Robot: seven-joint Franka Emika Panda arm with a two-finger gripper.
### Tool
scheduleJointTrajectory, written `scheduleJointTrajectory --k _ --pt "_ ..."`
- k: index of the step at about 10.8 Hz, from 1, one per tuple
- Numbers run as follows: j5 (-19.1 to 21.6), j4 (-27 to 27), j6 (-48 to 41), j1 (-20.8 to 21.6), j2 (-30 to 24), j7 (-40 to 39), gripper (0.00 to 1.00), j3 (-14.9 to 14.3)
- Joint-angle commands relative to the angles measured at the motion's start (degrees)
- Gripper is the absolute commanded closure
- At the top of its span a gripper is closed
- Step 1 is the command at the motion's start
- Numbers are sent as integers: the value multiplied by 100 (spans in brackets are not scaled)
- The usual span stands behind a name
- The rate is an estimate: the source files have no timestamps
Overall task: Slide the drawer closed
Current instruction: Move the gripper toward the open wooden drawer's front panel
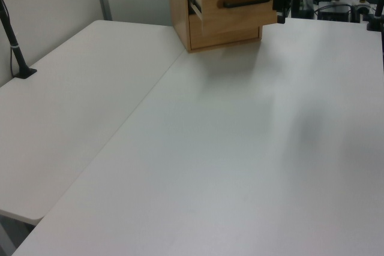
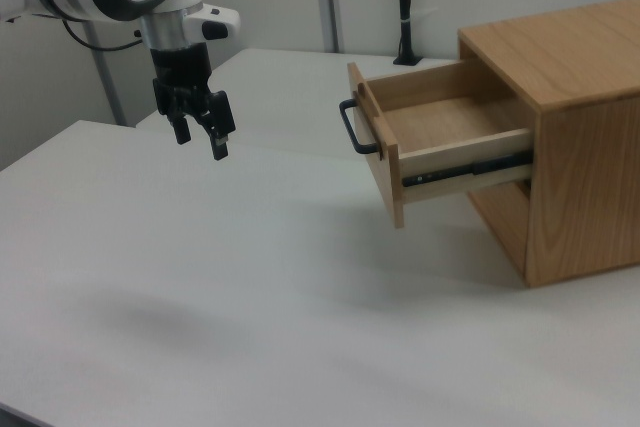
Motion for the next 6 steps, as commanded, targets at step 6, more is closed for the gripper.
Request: scheduleJointTrajectory --k 6 --pt "117 89 -5 109 35 157 0 -117"
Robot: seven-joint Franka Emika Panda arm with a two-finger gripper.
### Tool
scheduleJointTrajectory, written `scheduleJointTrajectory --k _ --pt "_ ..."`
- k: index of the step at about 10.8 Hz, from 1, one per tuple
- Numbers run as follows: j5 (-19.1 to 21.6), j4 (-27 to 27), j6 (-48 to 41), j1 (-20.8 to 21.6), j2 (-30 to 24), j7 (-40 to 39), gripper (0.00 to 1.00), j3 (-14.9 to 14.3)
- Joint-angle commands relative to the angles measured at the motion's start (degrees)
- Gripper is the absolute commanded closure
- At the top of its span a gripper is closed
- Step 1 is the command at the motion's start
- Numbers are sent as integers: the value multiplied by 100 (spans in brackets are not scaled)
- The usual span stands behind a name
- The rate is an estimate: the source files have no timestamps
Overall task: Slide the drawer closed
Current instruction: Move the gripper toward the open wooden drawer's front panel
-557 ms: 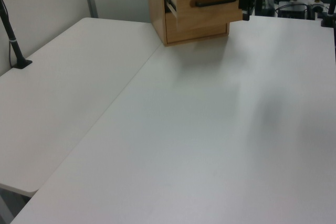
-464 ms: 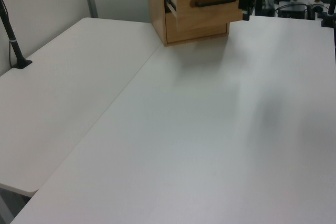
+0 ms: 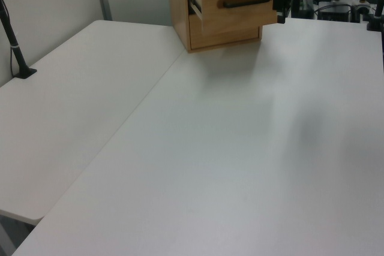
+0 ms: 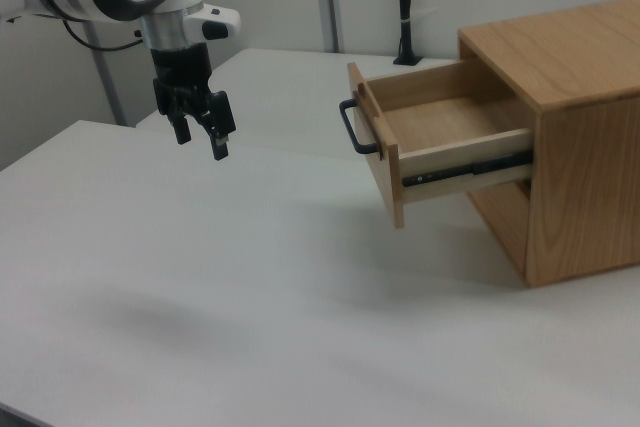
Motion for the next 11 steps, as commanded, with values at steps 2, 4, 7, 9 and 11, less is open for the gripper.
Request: scheduleJointTrajectory --k 2,4,7,9,11 --pt "97 79 -57 109 35 429 11 -67" --pt "123 70 12 92 52 1446 45 -57" --pt "254 70 703 22 122 2702 82 -128" --pt "185 97 1389 -171 429 3478 88 -172" --pt "-59 525 1673 -373 963 3726 88 -180"
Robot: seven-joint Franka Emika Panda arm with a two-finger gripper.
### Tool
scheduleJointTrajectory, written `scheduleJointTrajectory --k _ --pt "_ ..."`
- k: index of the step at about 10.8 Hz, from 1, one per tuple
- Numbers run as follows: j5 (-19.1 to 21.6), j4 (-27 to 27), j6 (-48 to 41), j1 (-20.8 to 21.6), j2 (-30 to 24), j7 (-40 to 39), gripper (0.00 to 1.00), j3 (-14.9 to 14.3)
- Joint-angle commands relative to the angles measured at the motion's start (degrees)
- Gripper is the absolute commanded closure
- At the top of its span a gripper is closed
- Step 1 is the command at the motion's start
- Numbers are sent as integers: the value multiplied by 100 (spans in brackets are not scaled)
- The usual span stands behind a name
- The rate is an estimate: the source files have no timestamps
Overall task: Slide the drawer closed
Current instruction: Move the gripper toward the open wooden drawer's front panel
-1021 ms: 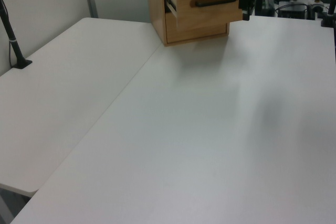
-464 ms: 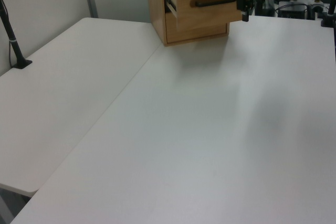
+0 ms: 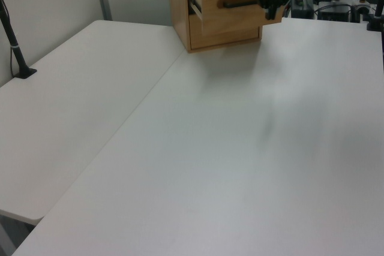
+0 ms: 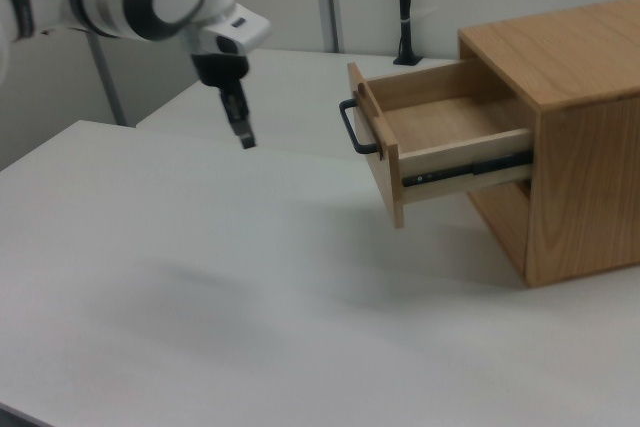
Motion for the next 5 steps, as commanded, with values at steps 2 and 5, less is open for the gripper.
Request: scheduleJointTrajectory --k 2,5 --pt "-410 894 759 -453 1035 641 92 -41" --pt "-683 983 1874 -718 1221 642 93 -146"
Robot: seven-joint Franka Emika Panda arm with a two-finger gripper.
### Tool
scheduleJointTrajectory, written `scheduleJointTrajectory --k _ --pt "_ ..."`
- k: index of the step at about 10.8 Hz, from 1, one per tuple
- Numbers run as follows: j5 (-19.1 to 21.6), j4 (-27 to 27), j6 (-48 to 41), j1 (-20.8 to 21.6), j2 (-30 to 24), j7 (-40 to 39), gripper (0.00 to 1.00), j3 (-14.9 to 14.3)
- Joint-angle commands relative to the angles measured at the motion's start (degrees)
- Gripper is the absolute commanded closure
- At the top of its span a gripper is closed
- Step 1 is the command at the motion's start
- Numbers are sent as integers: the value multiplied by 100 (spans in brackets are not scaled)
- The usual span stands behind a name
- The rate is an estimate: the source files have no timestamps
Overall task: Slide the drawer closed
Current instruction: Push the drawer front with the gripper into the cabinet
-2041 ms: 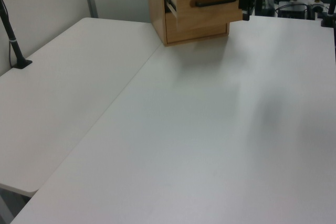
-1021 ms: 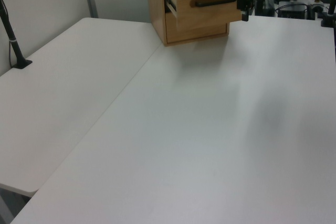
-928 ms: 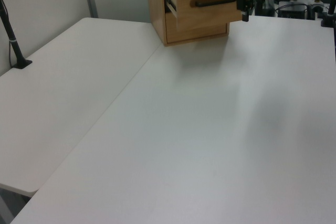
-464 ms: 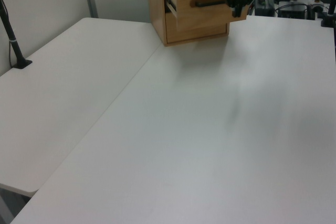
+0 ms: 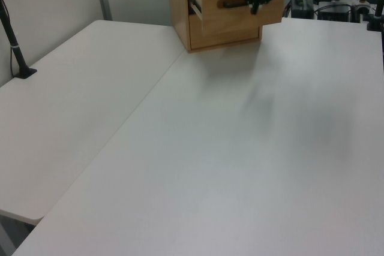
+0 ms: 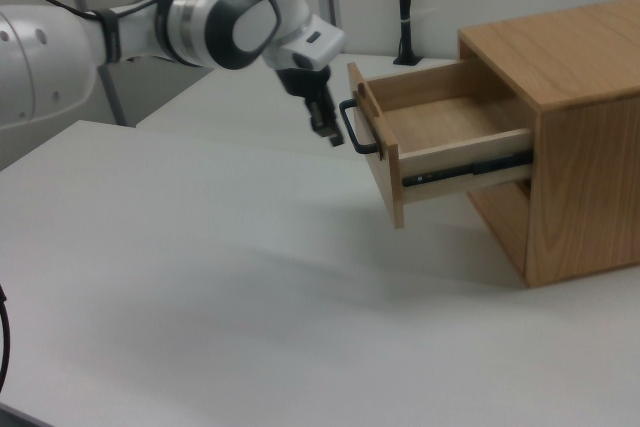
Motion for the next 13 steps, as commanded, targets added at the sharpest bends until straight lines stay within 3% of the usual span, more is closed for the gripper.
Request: scheduleJointTrajectory --k 1,5,7,9,13 --pt "-278 199 955 -73 223 162 93 -215" --pt "-867 208 2517 -187 697 162 93 -478" --pt "-885 426 3127 -187 1040 162 93 -760" --pt "-885 691 3303 -301 1234 162 93 -805" --pt "-877 700 4051 -442 1384 153 93 -875"
